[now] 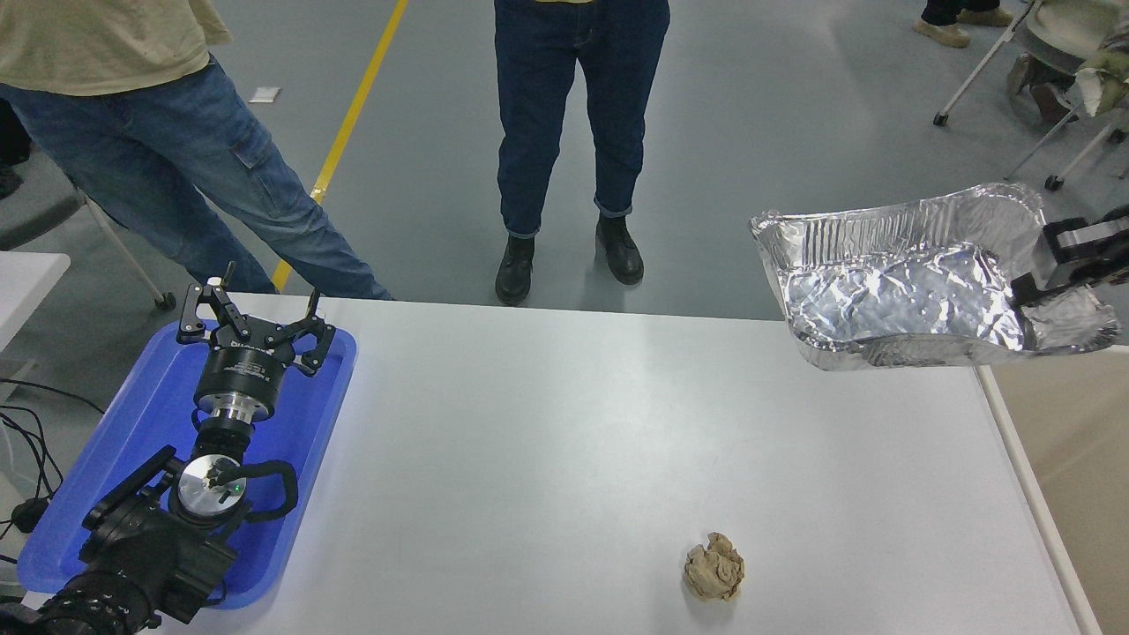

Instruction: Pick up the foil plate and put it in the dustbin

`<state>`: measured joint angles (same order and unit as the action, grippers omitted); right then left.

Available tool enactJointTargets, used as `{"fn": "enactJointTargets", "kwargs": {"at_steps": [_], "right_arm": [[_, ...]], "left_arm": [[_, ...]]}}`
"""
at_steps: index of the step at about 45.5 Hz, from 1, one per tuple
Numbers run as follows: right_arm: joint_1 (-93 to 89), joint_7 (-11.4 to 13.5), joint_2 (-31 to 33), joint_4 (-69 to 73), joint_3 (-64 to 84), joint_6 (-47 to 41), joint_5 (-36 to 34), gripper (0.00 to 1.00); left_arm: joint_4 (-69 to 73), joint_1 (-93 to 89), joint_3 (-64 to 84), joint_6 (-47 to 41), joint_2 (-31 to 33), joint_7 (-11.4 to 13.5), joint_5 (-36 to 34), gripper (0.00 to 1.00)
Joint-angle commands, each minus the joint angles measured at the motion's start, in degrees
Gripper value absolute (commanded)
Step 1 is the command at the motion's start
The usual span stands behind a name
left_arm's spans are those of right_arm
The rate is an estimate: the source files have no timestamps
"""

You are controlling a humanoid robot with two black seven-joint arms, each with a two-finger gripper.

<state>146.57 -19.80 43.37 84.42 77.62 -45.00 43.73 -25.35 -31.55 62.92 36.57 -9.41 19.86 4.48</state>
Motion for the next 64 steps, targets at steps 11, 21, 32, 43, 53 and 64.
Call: {"fn": "enactJointTargets", "kwargs": {"at_steps": [11, 21, 32, 43, 53, 64], "right_arm": [[-0.2, 0.1, 2.2, -0.2, 0.4, 0.0, 0.9, 0.00], [-6.2, 0.1, 8.5, -4.8, -0.2, 0.0, 12.0, 0.00], [-22.9, -0.2, 15.7, -17.9, -5.1, 4.2, 25.3, 0.00], [-42.7, -0.2, 18.8, -28.6, -15.2, 14.7, 26.2, 0.00], [-63.7, -0.2, 17.6, -42.2, -25.7, 25.7, 26.0, 0.00], [-85.6, -0.2, 12.5, -56.1, -39.2, 35.0, 25.0, 0.00]], "left_arm": [[-0.1, 0.0, 0.0, 0.0, 0.0, 0.0, 0.0, 1.00], [-0.1, 0.0, 0.0, 0.0, 0.0, 0.0, 0.0, 1.00], [-0.1, 0.0, 0.0, 0.0, 0.0, 0.0, 0.0, 1.00], [0.0, 0.0, 0.0, 0.0, 0.0, 0.0, 0.0, 1.00], [0.0, 0.0, 0.0, 0.0, 0.0, 0.0, 0.0, 1.00], [0.0, 0.0, 0.0, 0.0, 0.0, 0.0, 0.0, 1.00]]}}
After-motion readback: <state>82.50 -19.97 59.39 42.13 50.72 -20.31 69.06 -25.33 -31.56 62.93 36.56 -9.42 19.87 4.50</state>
